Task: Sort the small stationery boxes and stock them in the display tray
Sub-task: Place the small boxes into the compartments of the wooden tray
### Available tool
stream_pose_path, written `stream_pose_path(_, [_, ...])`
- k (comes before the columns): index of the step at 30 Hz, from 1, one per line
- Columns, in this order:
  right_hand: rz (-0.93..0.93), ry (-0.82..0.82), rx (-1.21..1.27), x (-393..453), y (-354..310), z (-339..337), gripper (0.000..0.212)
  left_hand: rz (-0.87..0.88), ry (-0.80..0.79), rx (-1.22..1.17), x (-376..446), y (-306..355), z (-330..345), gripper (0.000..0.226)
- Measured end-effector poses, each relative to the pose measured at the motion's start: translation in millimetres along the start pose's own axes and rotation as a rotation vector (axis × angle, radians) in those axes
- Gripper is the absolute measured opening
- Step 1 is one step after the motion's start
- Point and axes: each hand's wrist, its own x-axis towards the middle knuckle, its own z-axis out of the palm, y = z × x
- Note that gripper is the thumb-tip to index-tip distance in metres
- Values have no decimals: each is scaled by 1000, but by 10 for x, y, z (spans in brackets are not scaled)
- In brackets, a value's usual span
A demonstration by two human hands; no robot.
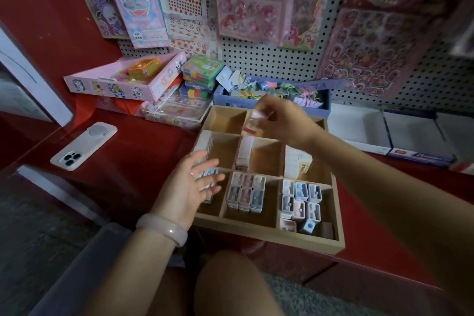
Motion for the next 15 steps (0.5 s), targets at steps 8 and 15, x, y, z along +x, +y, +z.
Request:
stream_pose_path(8, [-29,-224,-216,-125,128,351,21,172,30,53,-30,2,-214,26])
stream_pose_path(15, [-97,-198,-375,-190,65,566,19,197,15,30,-36,-9,-292,28])
